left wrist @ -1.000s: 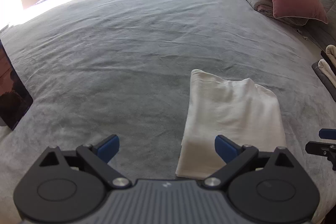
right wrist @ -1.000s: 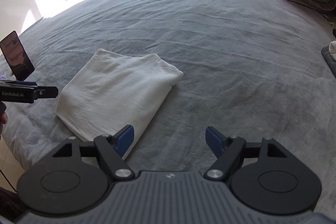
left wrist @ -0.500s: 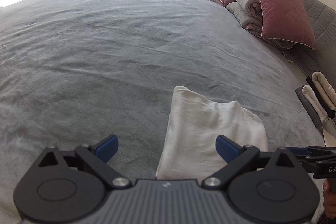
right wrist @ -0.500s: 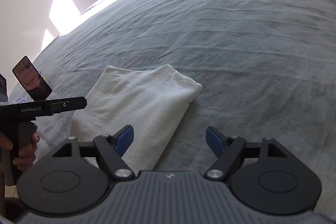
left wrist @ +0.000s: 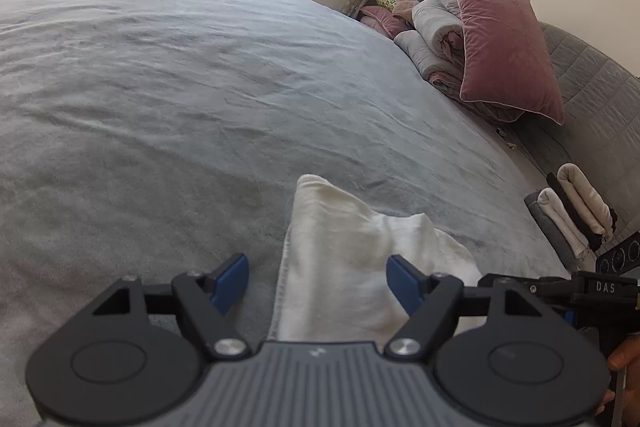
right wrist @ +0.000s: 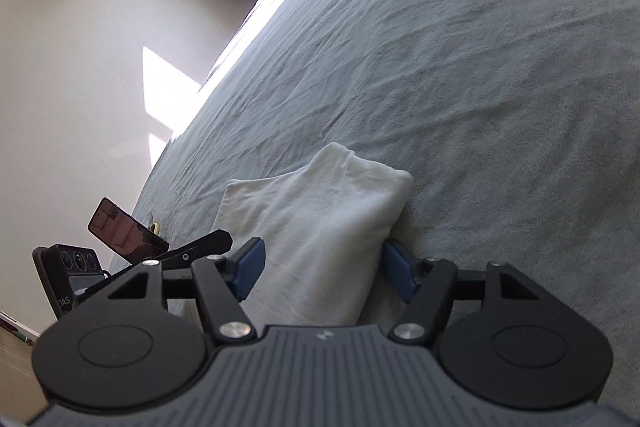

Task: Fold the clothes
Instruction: 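Grasp the folded pants bundle with the left gripper while the right gripper grasps beside it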

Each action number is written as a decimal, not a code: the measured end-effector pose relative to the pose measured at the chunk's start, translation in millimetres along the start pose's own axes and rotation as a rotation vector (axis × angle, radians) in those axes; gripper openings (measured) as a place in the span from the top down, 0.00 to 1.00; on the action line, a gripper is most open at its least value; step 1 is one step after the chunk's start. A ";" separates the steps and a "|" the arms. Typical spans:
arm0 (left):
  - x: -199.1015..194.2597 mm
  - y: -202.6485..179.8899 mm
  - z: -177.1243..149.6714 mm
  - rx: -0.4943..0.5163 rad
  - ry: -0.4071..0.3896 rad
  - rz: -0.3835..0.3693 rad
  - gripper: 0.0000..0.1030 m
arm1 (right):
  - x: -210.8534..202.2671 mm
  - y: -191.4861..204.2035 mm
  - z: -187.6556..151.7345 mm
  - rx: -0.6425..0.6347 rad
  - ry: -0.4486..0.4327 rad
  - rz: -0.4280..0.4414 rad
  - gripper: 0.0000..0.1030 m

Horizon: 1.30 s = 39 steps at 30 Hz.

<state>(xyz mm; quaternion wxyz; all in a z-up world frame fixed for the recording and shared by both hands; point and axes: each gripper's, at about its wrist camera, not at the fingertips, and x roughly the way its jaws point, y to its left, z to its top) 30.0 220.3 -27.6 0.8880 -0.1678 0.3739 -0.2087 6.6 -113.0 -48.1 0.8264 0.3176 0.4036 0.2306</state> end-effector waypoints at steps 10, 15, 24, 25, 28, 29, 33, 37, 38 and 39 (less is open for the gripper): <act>11.7 0.8 -3.8 -0.020 -0.005 -0.042 0.41 | 3.3 6.3 -5.1 -0.042 -0.039 0.007 0.36; 13.3 -0.7 -4.5 -0.014 -0.007 -0.027 0.41 | 5.3 7.9 -6.2 -0.048 -0.047 0.005 0.36; 13.3 -2.9 -4.2 -0.011 -0.007 -0.009 0.41 | 6.4 9.5 -9.7 -0.063 -0.053 -0.004 0.37; 13.2 -2.3 -3.9 -0.017 -0.005 -0.009 0.40 | 6.4 9.7 -10.1 -0.065 -0.054 -0.005 0.37; 13.0 -0.7 -2.9 -0.033 -0.001 -0.011 0.39 | 7.1 9.9 -10.4 -0.067 -0.055 -0.008 0.37; 13.0 0.1 -2.0 -0.041 0.002 -0.011 0.39 | 7.9 10.1 -10.4 -0.067 -0.056 -0.009 0.37; 13.6 2.7 0.3 -0.087 0.011 -0.014 0.41 | 11.3 12.7 -11.7 -0.067 -0.062 -0.017 0.37; 14.7 -1.2 -0.1 -0.075 0.003 0.035 0.56 | 11.7 14.7 -13.6 -0.086 -0.070 -0.055 0.51; 14.9 -0.6 -0.3 -0.081 0.000 0.040 0.62 | 12.5 14.8 -13.7 -0.092 -0.071 -0.065 0.60; 15.2 0.0 -0.4 -0.087 -0.002 0.045 0.64 | 13.0 13.3 -13.9 -0.092 -0.072 -0.070 0.63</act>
